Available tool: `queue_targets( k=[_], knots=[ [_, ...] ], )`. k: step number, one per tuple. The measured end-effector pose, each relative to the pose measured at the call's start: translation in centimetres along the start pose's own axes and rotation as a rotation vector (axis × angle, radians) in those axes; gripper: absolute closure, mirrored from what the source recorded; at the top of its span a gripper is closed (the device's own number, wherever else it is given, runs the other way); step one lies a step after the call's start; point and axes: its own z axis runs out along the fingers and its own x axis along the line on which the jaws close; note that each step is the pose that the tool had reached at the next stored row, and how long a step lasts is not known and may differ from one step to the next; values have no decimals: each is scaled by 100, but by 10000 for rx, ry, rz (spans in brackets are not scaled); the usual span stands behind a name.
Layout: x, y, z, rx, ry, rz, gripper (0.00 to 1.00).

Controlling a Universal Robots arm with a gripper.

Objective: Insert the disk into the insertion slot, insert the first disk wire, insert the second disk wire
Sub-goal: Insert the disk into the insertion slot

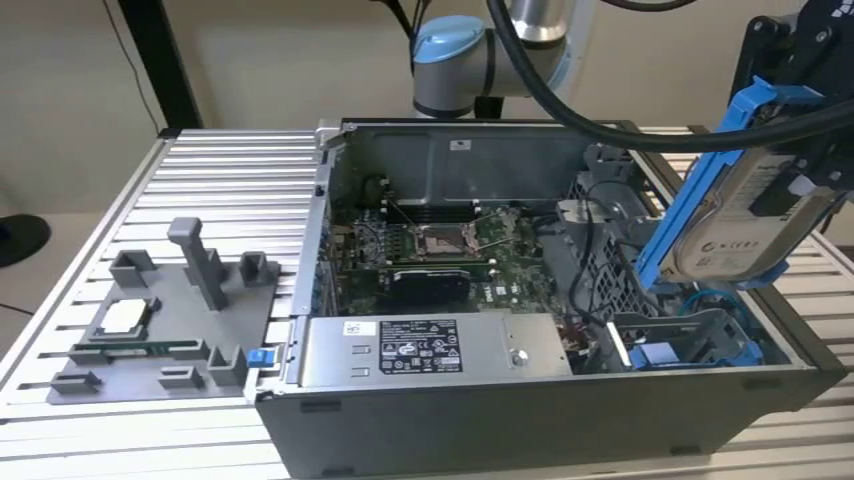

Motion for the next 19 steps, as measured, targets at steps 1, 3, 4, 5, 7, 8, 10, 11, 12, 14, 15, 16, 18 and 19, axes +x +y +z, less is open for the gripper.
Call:
queue_targets(
  k=[1,3,4,5,7,8,10,11,12,14,15,16,18,19],
  knots=[
    [0,0,0,0,1,-1,100],
    [0,-1,1,0,1,-2,100],
    [0,-1,1,0,0,-2,100],
    [0,-1,2,0,0,-2,100],
    [-1,-1,7,0,-3,-2,100],
    [0,-1,10,0,-1,-2,100],
    [-1,-1,17,0,0,-2,100],
    [-1,-2,21,0,0,-2,100],
    [0,-2,26,0,1,-2,100],
    [0,-2,37,0,1,-2,100],
    [0,-2,43,0,0,-2,100],
    [-1,-3,49,0,0,-2,100],
    [0,-3,62,0,-1,-2,100],
    [0,-3,68,0,0,-2,100]
  ],
)
